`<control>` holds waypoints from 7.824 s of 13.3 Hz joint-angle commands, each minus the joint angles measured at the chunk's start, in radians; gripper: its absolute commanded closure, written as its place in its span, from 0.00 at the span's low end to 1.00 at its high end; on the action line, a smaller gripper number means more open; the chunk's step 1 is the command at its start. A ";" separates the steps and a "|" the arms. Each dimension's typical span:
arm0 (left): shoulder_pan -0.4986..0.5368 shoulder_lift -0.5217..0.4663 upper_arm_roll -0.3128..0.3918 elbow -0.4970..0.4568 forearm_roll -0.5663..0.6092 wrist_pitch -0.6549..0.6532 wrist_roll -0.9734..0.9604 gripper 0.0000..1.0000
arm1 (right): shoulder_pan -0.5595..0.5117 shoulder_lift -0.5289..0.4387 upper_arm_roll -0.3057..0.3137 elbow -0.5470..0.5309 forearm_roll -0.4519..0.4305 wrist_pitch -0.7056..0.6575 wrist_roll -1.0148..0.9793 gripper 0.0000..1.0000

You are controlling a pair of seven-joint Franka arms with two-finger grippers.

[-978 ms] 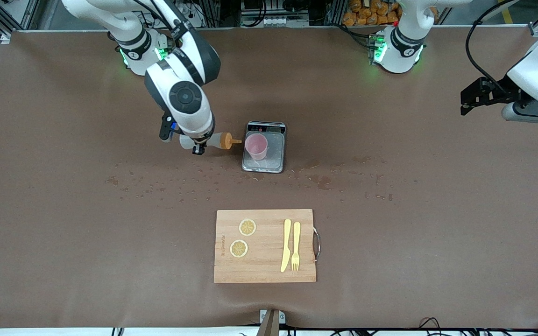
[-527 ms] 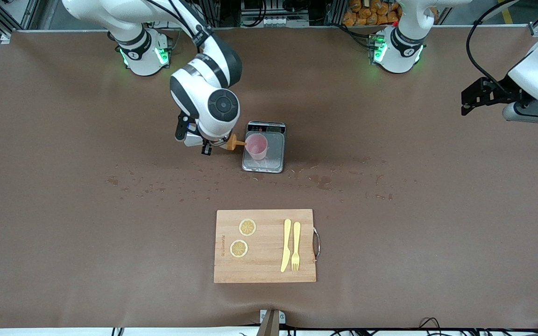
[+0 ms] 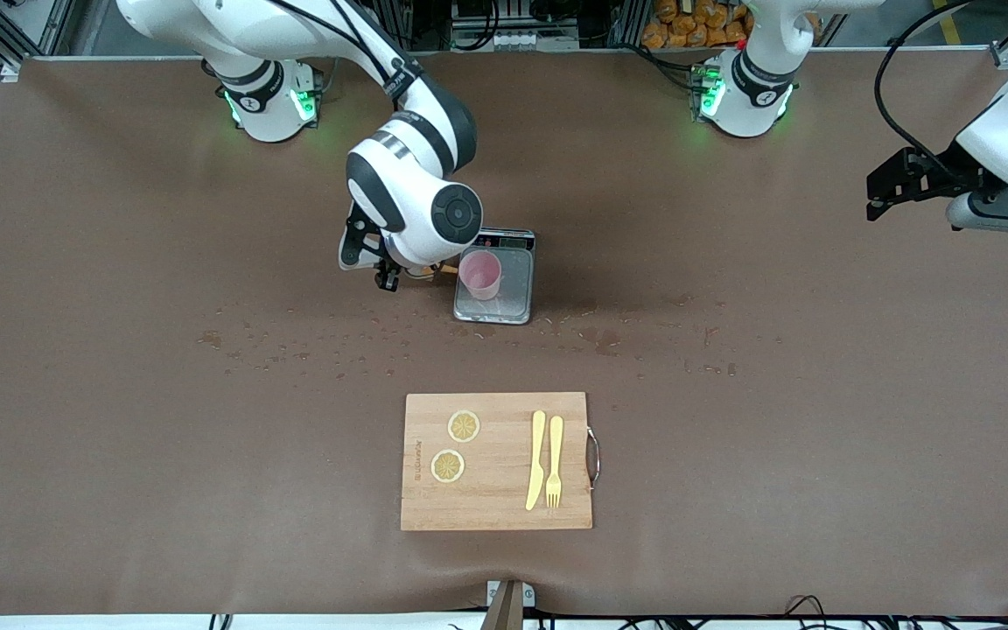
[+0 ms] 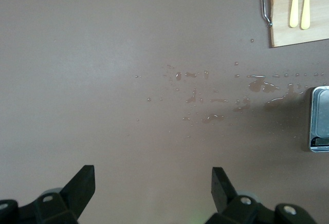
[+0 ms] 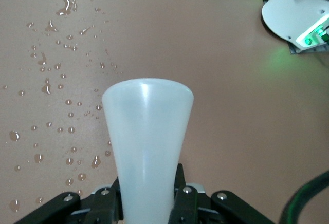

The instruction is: Add sauce to pink cup with both arms

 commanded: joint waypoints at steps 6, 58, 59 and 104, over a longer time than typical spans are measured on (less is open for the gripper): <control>0.007 -0.017 0.002 -0.011 -0.018 0.010 0.006 0.00 | 0.058 0.100 -0.010 0.146 -0.048 -0.113 0.032 0.80; 0.035 -0.011 0.001 -0.013 -0.034 0.015 0.002 0.00 | -1.209 0.316 -0.007 -0.002 0.957 -0.096 -2.024 1.00; 0.035 -0.011 0.001 -0.013 -0.034 0.015 0.002 0.00 | -1.214 0.328 -0.007 -0.002 0.957 -0.096 -2.025 1.00; 0.035 -0.014 -0.002 -0.013 -0.034 0.013 0.003 0.00 | -0.671 -0.274 -0.031 0.345 0.386 -0.340 -2.051 0.00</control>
